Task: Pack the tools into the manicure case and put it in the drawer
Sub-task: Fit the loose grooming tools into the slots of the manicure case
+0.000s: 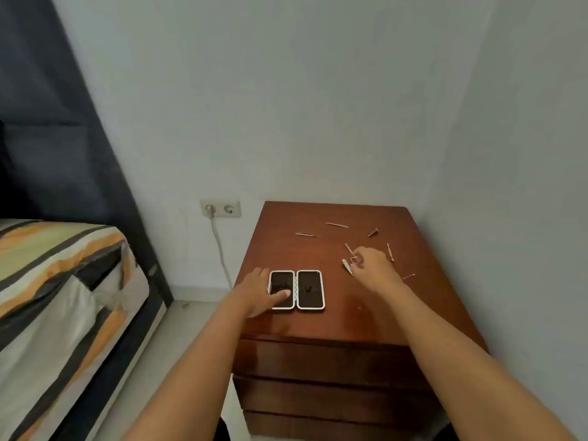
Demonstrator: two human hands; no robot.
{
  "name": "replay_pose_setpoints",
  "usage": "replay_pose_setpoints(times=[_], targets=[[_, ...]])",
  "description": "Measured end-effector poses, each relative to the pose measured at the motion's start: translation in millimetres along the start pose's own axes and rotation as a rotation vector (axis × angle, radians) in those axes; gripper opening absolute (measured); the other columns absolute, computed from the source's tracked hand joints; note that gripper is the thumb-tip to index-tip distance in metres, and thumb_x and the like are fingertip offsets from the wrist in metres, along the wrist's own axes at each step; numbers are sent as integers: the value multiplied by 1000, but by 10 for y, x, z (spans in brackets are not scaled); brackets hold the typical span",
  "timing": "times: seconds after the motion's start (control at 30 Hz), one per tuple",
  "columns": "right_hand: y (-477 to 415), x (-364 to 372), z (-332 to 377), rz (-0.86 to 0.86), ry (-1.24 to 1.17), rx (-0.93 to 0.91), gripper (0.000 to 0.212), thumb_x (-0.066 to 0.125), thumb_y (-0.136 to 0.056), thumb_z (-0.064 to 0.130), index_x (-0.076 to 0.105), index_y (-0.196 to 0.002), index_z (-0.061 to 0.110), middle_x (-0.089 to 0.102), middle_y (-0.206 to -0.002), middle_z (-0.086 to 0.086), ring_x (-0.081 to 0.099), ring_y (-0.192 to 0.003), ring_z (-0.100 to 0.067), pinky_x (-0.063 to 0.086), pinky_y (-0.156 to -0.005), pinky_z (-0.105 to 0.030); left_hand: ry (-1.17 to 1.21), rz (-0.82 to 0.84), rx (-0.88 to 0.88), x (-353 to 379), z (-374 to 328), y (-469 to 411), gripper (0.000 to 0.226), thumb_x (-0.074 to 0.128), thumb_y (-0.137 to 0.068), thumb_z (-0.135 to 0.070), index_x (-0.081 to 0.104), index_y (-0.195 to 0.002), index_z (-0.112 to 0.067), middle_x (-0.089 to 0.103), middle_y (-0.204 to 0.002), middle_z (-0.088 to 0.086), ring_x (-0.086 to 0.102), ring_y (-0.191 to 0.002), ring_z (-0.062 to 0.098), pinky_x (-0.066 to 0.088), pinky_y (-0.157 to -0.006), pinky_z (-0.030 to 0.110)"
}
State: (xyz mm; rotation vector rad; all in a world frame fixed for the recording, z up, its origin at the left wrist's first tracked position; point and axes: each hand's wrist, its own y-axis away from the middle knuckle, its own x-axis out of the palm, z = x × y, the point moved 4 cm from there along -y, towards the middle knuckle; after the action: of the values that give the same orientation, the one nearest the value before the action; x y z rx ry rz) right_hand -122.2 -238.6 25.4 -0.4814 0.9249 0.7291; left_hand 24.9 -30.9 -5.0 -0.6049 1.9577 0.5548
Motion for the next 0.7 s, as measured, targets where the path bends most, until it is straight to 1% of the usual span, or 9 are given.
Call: replay_pose_setpoints(times=[0.1,0.2,0.27,0.33,0.4,0.53,0.63,0.67,0.7], targets=[[-156,199,-71,35,17,29,31,51,-88,17,54,-118,8,55,-121,-14,51,-114,-31,44,-95,-42,44,67,-12,185,123,-64,100,56,-76,-65,9,-149,-14,13,-157,7,12,-144,22,17,-115,38],[-313,388,-102,64,35,25,39,50,-89,15,48,-128,9,50,-128,-14,43,-122,-31,39,-101,-41,59,87,1,313,197,-110,115,56,-70,-72,-5,-150,-15,-5,-159,4,-7,-146,18,3,-117,37],[-420,469,-96,57,61,16,38,50,-89,13,50,-127,9,51,-126,-15,44,-121,-33,40,-99,-40,52,76,15,336,239,-176,121,54,-64,-78,-6,-149,-16,-6,-159,2,-9,-145,17,-3,-116,35],[-515,544,-91,27,87,9,31,50,-88,8,58,-117,8,55,-120,-17,49,-115,-36,43,-95,-41,43,86,38,350,249,-229,127,51,-58,-84,-6,-149,-17,-6,-159,1,-9,-145,15,-4,-116,34],[-574,584,-67,-6,88,14,25,49,-86,4,64,-106,8,58,-113,-18,53,-110,-38,44,-92,-40,55,84,57,350,226,-279,127,53,-58,-83,-5,-150,-18,-5,-159,0,-8,-145,13,-5,-114,31],[-713,558,44,-14,-13,13,21,54,-84,3,67,-100,7,63,-102,-19,55,-108,-35,43,-92,-35,89,40,87,339,170,-393,122,58,-62,-78,-2,-150,-19,-2,-159,-2,-5,-145,10,-6,-113,28],[-807,489,341,-69,-247,15,13,60,-82,6,67,-93,9,65,-87,-14,63,-83,-28,49,-79,-28,93,-23,86,379,155,-450,122,53,-60,-83,1,-150,-20,1,-159,-3,-3,-145,10,-5,-114,28],[-822,504,469,-58,-333,10,11,62,-82,8,67,-92,10,63,-81,-10,62,-71,-22,52,-70,-21,82,-52,83,395,152,-457,124,49,-57,-86,1,-150,-19,1,-160,-3,-3,-145,10,-5,-116,29],[-826,544,597,-36,-393,2,9,63,-82,9,66,-91,10,61,-77,-6,59,-62,-14,48,-59,-12,67,-78,79,413,149,-457,126,45,-56,-89,0,-150,-18,1,-160,-2,-3,-145,9,-5,-117,29]])
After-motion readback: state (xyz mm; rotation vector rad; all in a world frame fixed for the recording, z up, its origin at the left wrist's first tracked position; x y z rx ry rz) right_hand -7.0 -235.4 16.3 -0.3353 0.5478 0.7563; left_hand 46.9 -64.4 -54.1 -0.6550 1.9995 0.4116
